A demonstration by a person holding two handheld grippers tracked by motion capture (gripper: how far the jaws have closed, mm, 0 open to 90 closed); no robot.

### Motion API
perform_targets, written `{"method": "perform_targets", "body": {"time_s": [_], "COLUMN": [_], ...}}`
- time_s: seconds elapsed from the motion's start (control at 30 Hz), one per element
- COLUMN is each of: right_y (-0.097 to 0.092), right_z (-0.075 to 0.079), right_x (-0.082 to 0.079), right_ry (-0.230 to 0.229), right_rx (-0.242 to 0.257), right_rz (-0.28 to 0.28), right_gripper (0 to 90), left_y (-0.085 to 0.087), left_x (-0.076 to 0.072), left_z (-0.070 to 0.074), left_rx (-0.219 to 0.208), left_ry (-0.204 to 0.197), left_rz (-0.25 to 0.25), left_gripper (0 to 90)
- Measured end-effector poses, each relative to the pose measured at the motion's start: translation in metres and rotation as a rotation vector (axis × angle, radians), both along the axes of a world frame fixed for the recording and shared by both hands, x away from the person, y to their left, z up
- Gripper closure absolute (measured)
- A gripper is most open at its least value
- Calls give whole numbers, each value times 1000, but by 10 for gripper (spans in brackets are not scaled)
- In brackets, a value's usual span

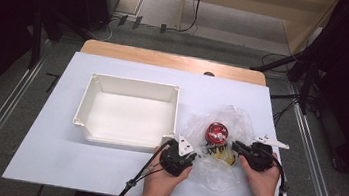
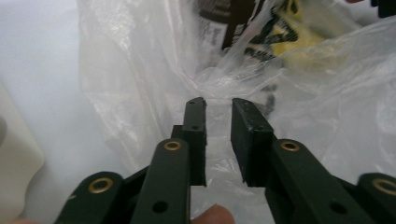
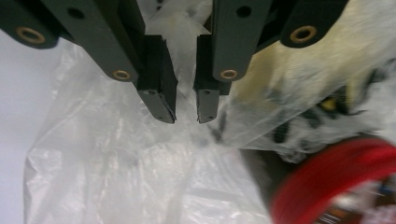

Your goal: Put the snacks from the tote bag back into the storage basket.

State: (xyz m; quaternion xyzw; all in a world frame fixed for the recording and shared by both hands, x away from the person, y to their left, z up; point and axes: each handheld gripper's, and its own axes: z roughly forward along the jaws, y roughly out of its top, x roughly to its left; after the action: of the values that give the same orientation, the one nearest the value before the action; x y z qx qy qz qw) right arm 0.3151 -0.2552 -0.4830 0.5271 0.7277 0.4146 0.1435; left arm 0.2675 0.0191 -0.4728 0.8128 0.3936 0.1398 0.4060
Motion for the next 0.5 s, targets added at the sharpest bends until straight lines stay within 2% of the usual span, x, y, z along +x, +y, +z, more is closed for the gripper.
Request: {"method": "perform_targets", "body": {"time_s": [0.17, 0.2, 0.27, 0.33, 0.4, 0.47, 0.5], "right_y": [-2, -2, 1, 8, 17, 25, 27], "right_z": [23, 28, 34, 34, 32, 30, 29], "right_x": [-17, -22, -31, -39, -44, -43, -41], "right_ry": [-94, -117, -132, -140, -147, -163, -168], "right_rx": [54, 65, 90, 98, 85, 53, 53], "right_rz": [-6, -4, 12, 44, 93, 106, 98], "right_gripper": [790, 796, 802, 804, 803, 799, 783], "left_y": [5, 5, 4, 1, -5, -9, -10], "left_x": [-6, -8, -10, -12, -12, -10, -9], "left_z": [10, 13, 17, 16, 10, 2, -1], "left_rx": [-66, -78, -97, -97, -66, -33, -17], "left_ry": [-33, -45, -53, -50, -28, -1, 12], "left_rz": [27, 23, 6, -8, -33, -49, -53], "left_gripper": [637, 614, 589, 596, 648, 694, 722]}}
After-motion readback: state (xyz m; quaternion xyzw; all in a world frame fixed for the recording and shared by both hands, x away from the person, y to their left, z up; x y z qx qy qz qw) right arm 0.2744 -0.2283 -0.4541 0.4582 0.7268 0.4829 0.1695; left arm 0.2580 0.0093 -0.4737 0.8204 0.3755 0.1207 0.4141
